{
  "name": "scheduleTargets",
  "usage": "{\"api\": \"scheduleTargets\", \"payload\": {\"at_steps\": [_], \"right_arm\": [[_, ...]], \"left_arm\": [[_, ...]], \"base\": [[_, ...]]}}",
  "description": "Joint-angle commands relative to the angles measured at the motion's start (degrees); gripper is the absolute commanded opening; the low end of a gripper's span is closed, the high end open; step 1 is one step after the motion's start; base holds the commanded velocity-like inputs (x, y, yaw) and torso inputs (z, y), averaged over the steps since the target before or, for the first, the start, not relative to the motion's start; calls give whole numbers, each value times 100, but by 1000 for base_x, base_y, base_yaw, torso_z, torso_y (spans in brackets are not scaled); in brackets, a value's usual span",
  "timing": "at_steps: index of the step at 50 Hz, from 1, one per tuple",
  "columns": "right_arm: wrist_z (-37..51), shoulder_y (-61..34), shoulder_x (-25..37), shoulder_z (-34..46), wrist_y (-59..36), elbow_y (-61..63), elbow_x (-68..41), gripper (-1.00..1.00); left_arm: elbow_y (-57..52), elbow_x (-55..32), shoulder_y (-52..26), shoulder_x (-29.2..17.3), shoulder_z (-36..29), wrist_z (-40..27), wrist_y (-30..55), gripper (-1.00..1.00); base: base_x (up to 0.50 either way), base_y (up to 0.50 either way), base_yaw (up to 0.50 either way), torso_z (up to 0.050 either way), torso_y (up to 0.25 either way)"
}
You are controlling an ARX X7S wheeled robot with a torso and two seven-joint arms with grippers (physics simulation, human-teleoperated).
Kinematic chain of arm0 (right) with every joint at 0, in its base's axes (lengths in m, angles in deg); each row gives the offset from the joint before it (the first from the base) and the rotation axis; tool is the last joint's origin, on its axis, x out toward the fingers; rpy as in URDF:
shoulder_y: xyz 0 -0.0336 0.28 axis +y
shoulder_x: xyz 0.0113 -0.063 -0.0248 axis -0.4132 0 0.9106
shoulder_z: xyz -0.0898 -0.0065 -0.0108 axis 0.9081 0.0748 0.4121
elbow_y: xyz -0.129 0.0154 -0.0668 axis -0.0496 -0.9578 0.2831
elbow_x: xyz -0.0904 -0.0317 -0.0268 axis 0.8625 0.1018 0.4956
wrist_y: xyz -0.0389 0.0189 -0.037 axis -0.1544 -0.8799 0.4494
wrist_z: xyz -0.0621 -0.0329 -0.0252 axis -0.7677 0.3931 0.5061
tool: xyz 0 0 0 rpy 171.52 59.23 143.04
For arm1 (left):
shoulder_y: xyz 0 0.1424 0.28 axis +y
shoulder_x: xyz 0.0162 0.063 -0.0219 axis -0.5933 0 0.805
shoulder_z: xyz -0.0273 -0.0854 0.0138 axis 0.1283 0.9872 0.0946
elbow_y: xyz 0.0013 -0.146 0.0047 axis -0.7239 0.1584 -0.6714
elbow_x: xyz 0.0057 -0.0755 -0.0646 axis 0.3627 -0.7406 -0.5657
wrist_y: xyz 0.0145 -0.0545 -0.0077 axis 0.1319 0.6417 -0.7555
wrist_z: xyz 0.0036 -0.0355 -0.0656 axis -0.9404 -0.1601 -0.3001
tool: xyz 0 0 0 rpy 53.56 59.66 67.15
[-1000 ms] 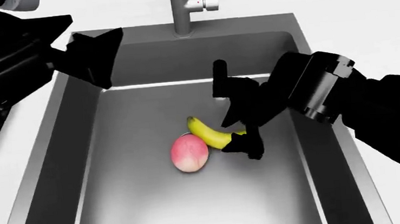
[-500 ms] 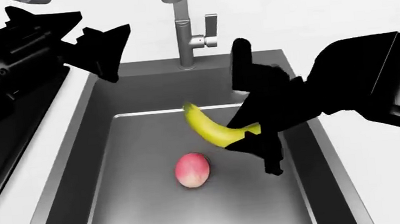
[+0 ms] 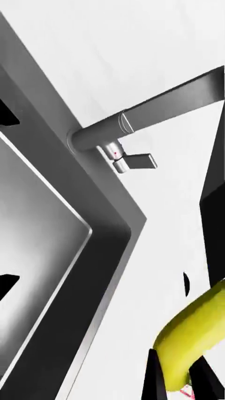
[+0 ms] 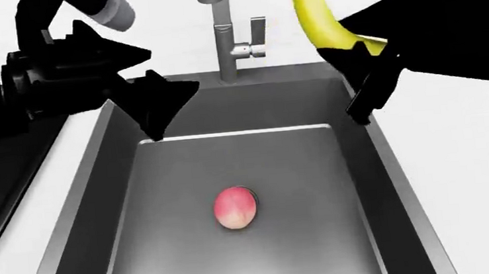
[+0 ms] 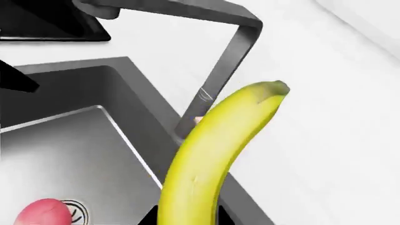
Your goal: Pick up the fruits and vegetables and place them in the sink. Turn on the sink faucet to wash them. Then turn the sink off and put them in the tray.
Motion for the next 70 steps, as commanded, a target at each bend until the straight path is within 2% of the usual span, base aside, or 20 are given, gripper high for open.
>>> {"api": "scheduleTargets", "payload": {"at_steps": [1,9,18,26,36,45,70], "right_arm": [[1724,-491,640,-776,453,-310,29,-100],[2207,-320,704,-1091,1164,-600,521,-100],[2048,128,365,-1238,1939,-1168,790,-100],[1935,505,193,-1241,2325,-1503,901,-100],[1970,777,265,-1243,2526,-1476,944,-100],[2036,762,429,-1268,2414,-1202,885,-100],[2104,830,560,-1309,2246,-904,816,-100]], "left_arm": [[311,-519,-240,509,-471,158,973,100],[291,-939,156,917,-797,-241,1317,100],[330,-1021,478,1145,-963,-418,1265,100],[581,-296,537,1220,-1317,34,1006,100],[1111,990,655,1343,-1919,699,197,100],[905,1071,1056,1404,-2033,611,-46,100],[1136,1567,1457,1610,-2287,818,-713,100]], "base": [[0,0,0,0,0],[0,0,0,0,0],[0,0,0,0,0],[0,0,0,0,0],[0,0,0,0,0],[0,0,0,0,0],[0,0,0,0,0]]}}
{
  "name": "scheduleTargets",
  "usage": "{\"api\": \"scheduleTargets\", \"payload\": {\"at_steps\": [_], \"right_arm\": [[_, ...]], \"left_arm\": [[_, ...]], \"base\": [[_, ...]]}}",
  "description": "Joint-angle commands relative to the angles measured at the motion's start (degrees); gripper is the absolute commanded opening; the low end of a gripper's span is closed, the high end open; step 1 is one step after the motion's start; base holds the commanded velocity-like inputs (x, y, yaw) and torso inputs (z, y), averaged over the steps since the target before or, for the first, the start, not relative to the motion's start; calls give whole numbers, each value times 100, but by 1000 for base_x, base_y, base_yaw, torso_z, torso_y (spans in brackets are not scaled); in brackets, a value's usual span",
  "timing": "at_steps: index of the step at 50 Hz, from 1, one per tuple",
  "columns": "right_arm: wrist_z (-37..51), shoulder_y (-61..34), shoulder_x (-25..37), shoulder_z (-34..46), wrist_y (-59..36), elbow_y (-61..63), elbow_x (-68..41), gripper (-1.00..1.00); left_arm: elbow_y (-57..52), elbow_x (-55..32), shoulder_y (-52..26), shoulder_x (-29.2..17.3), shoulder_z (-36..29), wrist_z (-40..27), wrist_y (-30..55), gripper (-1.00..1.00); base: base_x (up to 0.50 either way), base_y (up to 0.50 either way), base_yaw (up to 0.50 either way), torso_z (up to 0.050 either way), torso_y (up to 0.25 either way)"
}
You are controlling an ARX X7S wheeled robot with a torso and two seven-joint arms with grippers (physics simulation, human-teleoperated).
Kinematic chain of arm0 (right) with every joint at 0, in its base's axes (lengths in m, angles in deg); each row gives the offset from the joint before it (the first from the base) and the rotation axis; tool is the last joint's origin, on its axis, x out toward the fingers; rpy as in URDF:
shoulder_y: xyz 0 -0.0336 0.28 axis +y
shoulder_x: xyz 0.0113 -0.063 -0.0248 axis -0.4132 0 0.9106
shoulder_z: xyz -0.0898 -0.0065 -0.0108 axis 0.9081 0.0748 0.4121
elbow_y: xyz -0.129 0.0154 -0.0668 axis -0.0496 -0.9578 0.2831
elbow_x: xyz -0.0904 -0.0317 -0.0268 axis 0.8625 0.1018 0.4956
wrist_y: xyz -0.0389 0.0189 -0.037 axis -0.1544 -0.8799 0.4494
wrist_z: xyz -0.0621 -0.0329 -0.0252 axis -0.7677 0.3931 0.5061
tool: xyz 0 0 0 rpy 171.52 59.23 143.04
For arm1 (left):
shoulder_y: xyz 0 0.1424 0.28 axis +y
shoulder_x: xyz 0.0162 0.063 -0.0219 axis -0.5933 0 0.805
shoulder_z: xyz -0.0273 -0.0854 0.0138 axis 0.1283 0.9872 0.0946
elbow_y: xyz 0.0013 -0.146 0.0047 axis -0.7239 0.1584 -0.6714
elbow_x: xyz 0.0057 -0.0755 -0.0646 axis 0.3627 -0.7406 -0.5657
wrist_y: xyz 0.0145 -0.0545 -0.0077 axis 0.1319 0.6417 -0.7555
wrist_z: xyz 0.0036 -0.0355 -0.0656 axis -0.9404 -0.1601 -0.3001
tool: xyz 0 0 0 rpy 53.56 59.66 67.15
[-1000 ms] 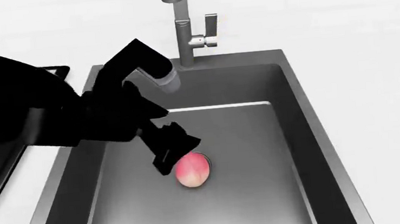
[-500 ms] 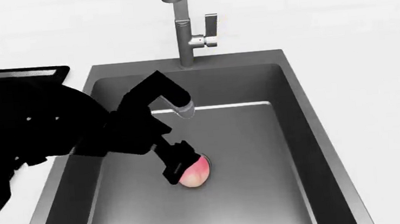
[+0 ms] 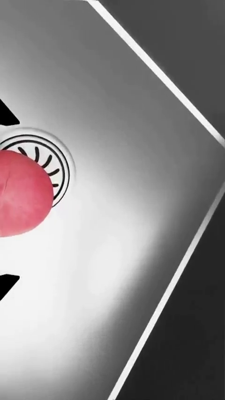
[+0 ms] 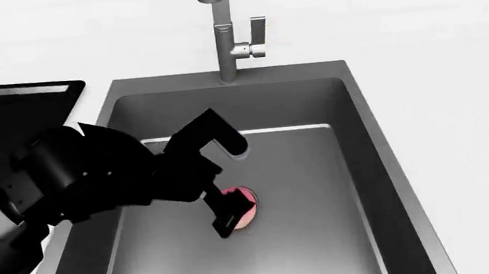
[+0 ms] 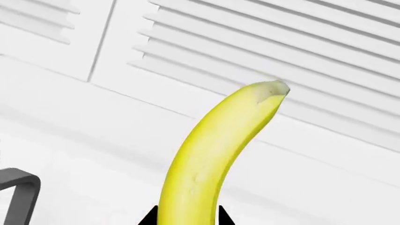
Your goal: Pick up the fruits and vegetables and place them in the sink. Turn on the sink faucet to wash them. Then turn the sink off and put them in the tray.
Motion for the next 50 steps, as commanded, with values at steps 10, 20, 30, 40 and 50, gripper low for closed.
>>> {"api": "scheduleTargets", "payload": {"at_steps": [10,20,30,40,50], "right_arm": [[-21,109,34,-83,-26,86,63,-100],[-59,183,49,-100,-9,102,52,-100],[-17,210,159,-130,-39,249,27,-100],[88,128,315,-178,-197,469,-18,-100],[219,28,484,-219,-419,773,-91,-100]], "left_arm": [[7,309,335,43,-261,152,-356,100],[48,432,389,41,-408,131,-332,100],[259,941,490,132,-724,311,-716,100],[658,1175,715,401,-747,322,-1154,100],[631,1096,905,540,-499,-70,-1357,-100]], "base": [[0,0,0,0,-152],[-1,0,0,0,-75],[0,0,0,0,0],[3,-2,-3,0,-2],[6,-6,-11,-4,-9]]}}
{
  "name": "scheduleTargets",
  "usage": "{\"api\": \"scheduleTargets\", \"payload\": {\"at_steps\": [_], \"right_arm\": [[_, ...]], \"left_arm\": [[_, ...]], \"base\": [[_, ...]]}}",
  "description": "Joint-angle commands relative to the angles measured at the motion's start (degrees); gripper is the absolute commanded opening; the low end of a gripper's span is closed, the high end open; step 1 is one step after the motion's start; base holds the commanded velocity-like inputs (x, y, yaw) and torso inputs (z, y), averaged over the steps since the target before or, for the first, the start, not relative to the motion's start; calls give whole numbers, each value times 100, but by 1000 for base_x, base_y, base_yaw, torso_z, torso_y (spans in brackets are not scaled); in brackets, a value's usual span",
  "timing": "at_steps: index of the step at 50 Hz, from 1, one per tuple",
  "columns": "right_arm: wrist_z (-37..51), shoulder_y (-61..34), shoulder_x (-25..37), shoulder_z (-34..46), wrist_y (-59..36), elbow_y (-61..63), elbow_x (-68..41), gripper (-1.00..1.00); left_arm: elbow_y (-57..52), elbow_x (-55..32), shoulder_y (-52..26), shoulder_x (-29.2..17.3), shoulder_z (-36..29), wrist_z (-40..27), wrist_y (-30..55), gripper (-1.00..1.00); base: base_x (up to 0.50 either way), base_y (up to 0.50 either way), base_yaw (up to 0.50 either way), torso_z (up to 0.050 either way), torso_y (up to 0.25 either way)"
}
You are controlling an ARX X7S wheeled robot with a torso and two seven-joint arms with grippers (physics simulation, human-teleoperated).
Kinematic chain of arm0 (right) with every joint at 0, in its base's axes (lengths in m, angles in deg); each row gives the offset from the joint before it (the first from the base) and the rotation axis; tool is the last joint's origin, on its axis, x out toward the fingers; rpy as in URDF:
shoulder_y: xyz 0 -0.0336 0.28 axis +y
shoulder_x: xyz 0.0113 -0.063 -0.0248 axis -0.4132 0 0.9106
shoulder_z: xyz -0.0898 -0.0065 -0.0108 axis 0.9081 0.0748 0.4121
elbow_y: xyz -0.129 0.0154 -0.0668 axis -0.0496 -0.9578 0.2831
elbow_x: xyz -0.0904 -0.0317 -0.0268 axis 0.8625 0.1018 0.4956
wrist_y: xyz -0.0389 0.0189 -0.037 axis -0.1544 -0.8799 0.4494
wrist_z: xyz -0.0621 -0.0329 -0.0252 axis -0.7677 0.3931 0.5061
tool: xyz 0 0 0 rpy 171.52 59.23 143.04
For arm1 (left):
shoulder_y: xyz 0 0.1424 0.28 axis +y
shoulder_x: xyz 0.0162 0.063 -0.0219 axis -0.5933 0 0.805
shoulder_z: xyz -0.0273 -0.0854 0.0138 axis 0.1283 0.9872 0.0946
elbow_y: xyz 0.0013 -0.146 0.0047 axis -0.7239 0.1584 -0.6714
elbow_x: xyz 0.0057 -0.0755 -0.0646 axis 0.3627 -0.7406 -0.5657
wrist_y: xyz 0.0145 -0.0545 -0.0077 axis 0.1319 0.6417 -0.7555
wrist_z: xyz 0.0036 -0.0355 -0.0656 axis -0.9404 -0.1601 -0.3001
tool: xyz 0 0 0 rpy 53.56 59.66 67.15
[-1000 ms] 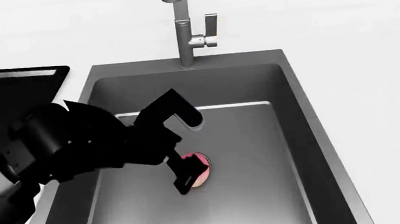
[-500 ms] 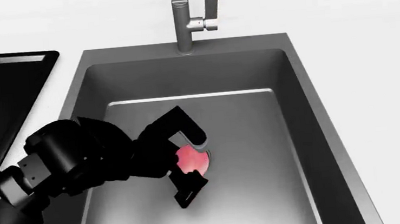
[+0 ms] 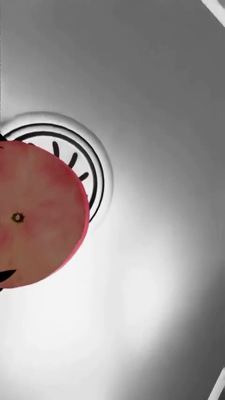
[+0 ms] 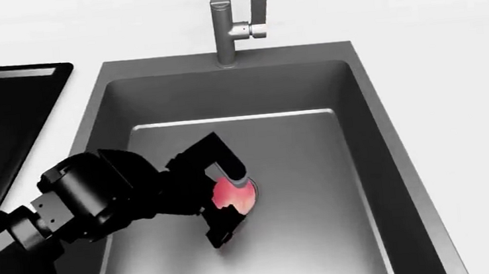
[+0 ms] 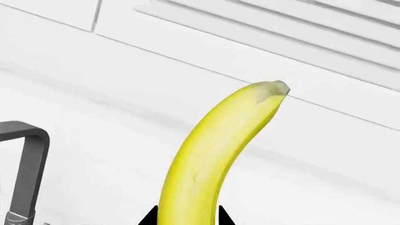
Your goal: Pick up the fruits and vegetables and place them in the sink. Turn on the sink faucet to wash them. Then turn the sink off and put them in the tray.
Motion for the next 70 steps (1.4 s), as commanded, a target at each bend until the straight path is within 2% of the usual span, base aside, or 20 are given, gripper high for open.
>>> {"api": "scheduleTargets", "payload": {"at_steps": [1,4,9,14,20,25,31,38,43,47,57,70], "right_arm": [[151,-171,176,-67,-232,338,18,-100],[192,-191,196,-76,-303,412,-22,-100],[225,-15,215,-50,-188,532,-73,-100],[196,180,103,-24,-22,448,-81,-100],[238,537,167,-87,329,482,-575,-100],[604,719,339,-143,576,678,-718,-100],[995,554,418,-186,314,803,-759,-100],[1149,171,254,-228,-234,808,-746,-100],[1156,111,140,-248,-324,801,-763,-100],[1127,1,16,-250,-457,790,-654,-100],[899,-97,-363,-81,-678,921,76,-100],[663,309,-648,23,-366,756,314,-100]], "left_arm": [[-11,137,519,429,336,-630,-302,-100],[-467,-183,494,240,612,-841,-216,-100],[-1456,-1076,248,-230,1428,-1580,43,-100],[-1972,-1878,-509,-569,1989,-1929,589,-100],[-1765,-2130,-1379,-742,2373,-2035,899,-100],[-1489,-2260,-1818,-934,2733,-2242,920,-100],[-1454,-2476,-1818,-1301,3103,-2602,807,-100],[-1697,-2894,-1642,-1740,3512,-2985,670,-100],[-1711,-2929,-1620,-1864,3656,-3116,552,-100],[-1629,-2624,-1678,-1887,3676,-3213,380,-100],[-1639,-2173,-1613,-1979,3560,-3098,203,-100],[-1546,-2031,-1313,-1749,3469,-3024,-57,-100]], "base": [[0,-8,-14,0,-12],[9,-8,-14,-3,-7],[0,-6,-10,-2,-2],[0,-2,-1,0,150],[-6,0,0,0,250],[-12,0,0,0,250],[-132,245,0,0,250],[-372,480,0,0,0],[-492,323,0,0,0],[-399,411,0,0,0],[-24,500,0,0,0],[5,500,0,0,0]]}}
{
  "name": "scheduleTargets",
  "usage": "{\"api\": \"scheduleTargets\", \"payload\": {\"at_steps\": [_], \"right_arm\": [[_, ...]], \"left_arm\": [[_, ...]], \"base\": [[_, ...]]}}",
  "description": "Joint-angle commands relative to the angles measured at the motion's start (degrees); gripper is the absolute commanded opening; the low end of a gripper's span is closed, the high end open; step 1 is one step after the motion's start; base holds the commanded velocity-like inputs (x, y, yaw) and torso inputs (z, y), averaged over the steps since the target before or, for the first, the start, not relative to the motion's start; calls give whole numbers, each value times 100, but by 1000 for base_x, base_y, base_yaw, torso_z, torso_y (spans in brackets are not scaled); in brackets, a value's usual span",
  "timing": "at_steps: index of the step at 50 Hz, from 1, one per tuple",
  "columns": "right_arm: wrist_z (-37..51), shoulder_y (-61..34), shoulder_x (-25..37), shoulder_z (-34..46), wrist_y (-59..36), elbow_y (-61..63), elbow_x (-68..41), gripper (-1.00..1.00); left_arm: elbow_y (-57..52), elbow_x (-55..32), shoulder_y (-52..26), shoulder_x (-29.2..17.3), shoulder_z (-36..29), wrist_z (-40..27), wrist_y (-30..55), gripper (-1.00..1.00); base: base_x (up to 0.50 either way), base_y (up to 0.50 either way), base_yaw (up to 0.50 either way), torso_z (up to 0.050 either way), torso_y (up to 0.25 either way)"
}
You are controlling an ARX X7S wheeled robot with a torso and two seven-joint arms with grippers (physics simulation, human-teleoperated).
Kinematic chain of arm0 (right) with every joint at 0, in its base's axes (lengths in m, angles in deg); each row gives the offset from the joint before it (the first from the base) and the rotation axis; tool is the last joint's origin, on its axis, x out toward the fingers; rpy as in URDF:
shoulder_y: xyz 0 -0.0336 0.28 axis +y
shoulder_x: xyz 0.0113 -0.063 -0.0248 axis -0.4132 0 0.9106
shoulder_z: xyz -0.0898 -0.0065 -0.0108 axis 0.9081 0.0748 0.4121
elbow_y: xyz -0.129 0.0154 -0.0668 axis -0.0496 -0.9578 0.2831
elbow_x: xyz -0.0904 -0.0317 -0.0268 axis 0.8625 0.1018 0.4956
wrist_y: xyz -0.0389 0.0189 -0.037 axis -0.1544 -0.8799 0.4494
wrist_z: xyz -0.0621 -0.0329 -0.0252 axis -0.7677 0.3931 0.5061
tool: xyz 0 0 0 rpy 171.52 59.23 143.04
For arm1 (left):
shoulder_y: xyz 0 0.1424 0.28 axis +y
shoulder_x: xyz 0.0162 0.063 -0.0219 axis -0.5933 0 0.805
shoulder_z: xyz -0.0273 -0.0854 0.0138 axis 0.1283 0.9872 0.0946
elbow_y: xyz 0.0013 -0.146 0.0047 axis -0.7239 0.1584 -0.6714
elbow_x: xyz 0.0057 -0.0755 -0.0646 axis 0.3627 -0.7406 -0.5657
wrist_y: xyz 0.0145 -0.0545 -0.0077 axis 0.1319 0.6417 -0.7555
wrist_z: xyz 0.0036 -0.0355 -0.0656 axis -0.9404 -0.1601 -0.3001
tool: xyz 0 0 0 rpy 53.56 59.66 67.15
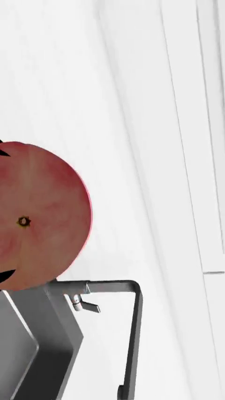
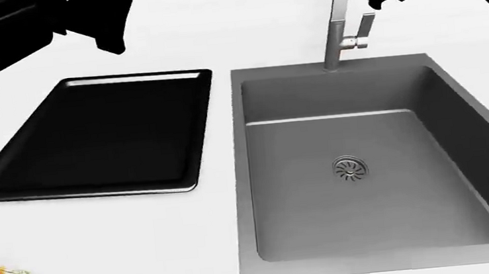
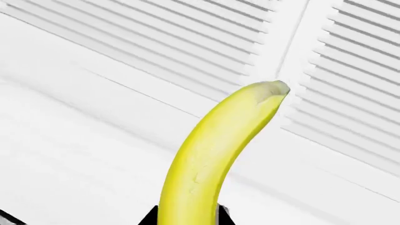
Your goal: Pick up the fruits and vegetables and place them in the sink. Turn on the sink faucet to wash them. Then turn the sink off and put them in the tray.
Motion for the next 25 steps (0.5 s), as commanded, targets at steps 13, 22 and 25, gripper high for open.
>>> {"api": "scheduleTargets", "payload": {"at_steps": [13,22,25], "right_arm": [[-484,453,-756,146,303,-312,595,-100],[-642,746,-1075,182,524,-713,672,-100],[-843,832,-1187,160,478,-940,359,-100]], "left_arm": [[140,235,322,419,-156,46,-377,-100],[175,304,388,531,-210,67,-447,-100],[230,378,393,616,-259,113,-485,-100]], "base": [[24,500,0,0,0],[23,500,0,0,0],[210,500,0,0,0]]}}
